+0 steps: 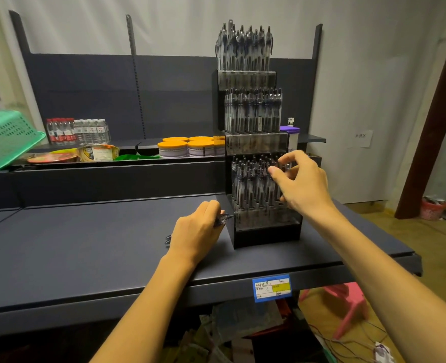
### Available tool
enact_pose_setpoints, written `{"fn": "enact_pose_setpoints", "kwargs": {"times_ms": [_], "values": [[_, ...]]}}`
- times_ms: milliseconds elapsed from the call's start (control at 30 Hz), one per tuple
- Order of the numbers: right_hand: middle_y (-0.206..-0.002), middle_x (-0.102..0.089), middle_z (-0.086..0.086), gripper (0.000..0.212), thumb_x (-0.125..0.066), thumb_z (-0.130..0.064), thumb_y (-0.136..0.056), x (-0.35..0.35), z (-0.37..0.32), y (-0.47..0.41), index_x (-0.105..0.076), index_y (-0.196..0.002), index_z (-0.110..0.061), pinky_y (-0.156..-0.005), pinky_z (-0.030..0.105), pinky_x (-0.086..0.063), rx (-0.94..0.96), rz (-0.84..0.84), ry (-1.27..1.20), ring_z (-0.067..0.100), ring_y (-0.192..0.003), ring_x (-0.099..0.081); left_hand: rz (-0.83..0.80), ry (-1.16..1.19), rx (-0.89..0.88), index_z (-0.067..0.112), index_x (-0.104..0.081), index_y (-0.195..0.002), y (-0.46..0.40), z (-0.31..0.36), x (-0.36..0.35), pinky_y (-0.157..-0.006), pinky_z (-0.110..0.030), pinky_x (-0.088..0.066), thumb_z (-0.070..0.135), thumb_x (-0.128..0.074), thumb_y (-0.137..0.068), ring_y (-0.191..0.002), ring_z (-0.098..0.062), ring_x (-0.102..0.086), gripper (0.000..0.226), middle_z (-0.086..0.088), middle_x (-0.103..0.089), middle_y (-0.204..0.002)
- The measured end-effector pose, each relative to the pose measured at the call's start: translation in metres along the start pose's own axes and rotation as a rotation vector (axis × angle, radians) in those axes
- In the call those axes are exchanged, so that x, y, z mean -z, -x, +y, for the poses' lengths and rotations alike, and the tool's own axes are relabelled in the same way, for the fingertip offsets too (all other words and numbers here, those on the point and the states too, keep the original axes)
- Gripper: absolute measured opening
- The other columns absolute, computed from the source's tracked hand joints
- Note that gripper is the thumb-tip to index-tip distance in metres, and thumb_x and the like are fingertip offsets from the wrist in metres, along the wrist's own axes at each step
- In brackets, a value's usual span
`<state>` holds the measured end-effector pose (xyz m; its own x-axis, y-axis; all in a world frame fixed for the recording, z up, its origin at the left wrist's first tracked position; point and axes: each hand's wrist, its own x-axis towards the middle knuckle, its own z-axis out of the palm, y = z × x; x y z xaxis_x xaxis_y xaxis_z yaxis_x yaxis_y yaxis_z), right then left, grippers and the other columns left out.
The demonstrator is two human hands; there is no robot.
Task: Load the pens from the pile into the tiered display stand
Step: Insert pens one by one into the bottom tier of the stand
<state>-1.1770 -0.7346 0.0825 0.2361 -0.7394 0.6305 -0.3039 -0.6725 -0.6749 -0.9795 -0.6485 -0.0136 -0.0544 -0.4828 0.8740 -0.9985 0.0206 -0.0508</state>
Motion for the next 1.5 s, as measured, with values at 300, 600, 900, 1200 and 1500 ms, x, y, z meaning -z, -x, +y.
{"fn": "enact_pose_setpoints", "kwargs": {"times_ms": [300, 600, 900, 1200, 1500], "values": [[-0.068, -0.065, -0.003, 0.015, -0.070, -0.031, -0.086, -0.017, -0.009, 0.038, -0.064, -0.079, -0.018, -0.056, 0.028, -0.054, 0.046, -0.172, -0.047, 0.010, -0.058, -0.060, 0.016, -0.003, -0.003, 0.016, -0.038, -0.079, 0.000, 0.000, -0.001, -0.029, -0.031, -0.038, 0.017, -0.060, -0.082, -0.038, -0.025, -0.038, 0.023, -0.005, -0.050, -0.060], [-0.073, -0.070, 0.000, 0.026, -0.062, -0.039, -0.090, -0.035, -0.017, 0.056, -0.074, -0.089, -0.017, -0.052, 0.020, -0.050, 0.011, -0.421, 0.032, 0.009, -0.052, -0.060, 0.012, 0.008, -0.024, 0.018, -0.036, -0.083, 0.001, 0.000, 0.000, -0.031, -0.030, -0.043, 0.027, -0.050, -0.088, -0.037, -0.022, -0.043, 0.018, -0.006, -0.054, -0.062], [-0.061, -0.062, 0.001, 0.015, -0.058, -0.023, -0.095, -0.028, -0.014, 0.050, -0.064, -0.085, -0.012, -0.038, 0.017, -0.042, -0.120, -0.243, -0.179, 0.006, -0.041, -0.059, 0.055, -0.031, -0.028, 0.014, -0.043, -0.074, -0.002, 0.005, 0.005, -0.034, -0.023, -0.027, 0.025, -0.048, -0.085, -0.037, -0.021, -0.035, 0.016, -0.003, -0.049, -0.057], [-0.080, -0.068, 0.007, 0.021, -0.048, -0.029, -0.101, 0.002, -0.011, 0.019, -0.043, -0.083, -0.019, -0.032, 0.020, -0.037, -0.187, 0.175, -0.460, 0.010, -0.037, -0.053, 0.017, -0.043, 0.007, 0.013, -0.048, -0.076, 0.000, 0.004, 0.001, -0.036, -0.022, -0.028, 0.022, -0.058, -0.084, -0.039, -0.022, -0.040, 0.016, -0.002, -0.054, -0.060], [-0.081, -0.068, 0.002, 0.021, -0.043, -0.029, -0.103, 0.028, -0.006, -0.006, -0.037, -0.082, -0.029, -0.035, 0.018, -0.039, -0.058, 0.456, -0.416, 0.009, -0.040, -0.055, -0.007, -0.045, 0.008, 0.011, -0.052, -0.075, -0.001, 0.005, 0.001, -0.034, -0.023, -0.034, 0.021, -0.062, -0.081, -0.039, -0.021, -0.042, 0.015, -0.003, -0.055, -0.060]]}}
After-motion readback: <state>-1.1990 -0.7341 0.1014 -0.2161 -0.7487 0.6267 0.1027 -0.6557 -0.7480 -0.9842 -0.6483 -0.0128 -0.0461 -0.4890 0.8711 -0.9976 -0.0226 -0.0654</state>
